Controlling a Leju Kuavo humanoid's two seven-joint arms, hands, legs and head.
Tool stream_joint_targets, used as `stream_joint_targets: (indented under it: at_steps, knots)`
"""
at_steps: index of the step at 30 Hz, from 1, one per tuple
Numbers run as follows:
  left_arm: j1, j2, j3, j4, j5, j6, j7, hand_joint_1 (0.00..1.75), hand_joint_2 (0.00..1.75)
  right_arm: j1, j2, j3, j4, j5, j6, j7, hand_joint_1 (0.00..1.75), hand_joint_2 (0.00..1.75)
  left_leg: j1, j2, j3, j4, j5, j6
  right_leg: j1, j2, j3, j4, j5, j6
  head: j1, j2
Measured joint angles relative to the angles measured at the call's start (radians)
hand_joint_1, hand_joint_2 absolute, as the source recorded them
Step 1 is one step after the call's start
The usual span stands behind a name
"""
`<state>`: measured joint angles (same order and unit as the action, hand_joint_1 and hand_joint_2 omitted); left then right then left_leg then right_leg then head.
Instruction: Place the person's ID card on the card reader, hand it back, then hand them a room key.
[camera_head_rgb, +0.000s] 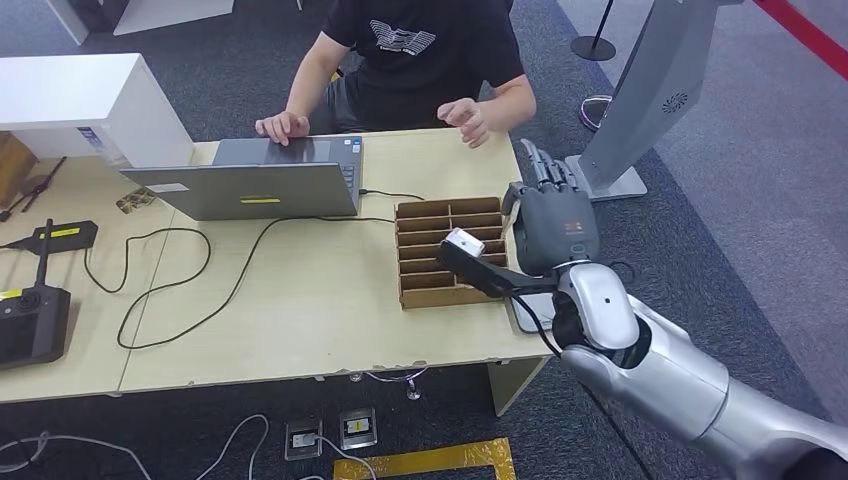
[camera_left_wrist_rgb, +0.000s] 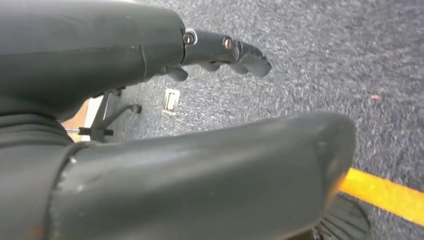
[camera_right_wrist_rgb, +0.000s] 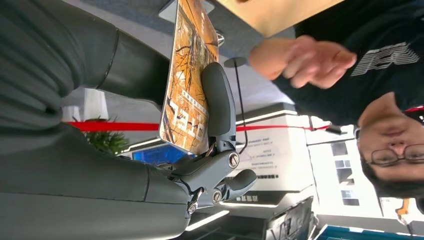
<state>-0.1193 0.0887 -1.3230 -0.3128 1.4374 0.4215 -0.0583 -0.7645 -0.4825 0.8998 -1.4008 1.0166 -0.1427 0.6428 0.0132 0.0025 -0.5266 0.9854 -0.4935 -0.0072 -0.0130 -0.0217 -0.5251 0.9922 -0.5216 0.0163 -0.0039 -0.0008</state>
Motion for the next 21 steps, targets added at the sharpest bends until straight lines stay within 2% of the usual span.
stream_joint_targets:
  at_steps: [12,21]
  knots:
    - [-0.002,-0.001,-0.022,0.0,-0.01,-0.006,0.007,0.0,0.0,-0.107,0.165,0.084,0.233,-0.031,-0.028,0.0,1.75,1.75,0.0,0.0,0.0,0.0,0.001,-0.001,0.0,-0.001,0.0,0.0,0.0,0.0,0.0,0.0]
    - [-0.001,-0.002,-0.026,0.0,-0.015,-0.01,0.008,0.0,0.0,-0.138,0.225,0.092,0.345,0.002,-0.028,0.0,1.75,1.75,0.0,0.0,0.0,0.0,0.001,-0.001,0.0,-0.001,0.0,0.0,0.0,0.0,0.0,0.0]
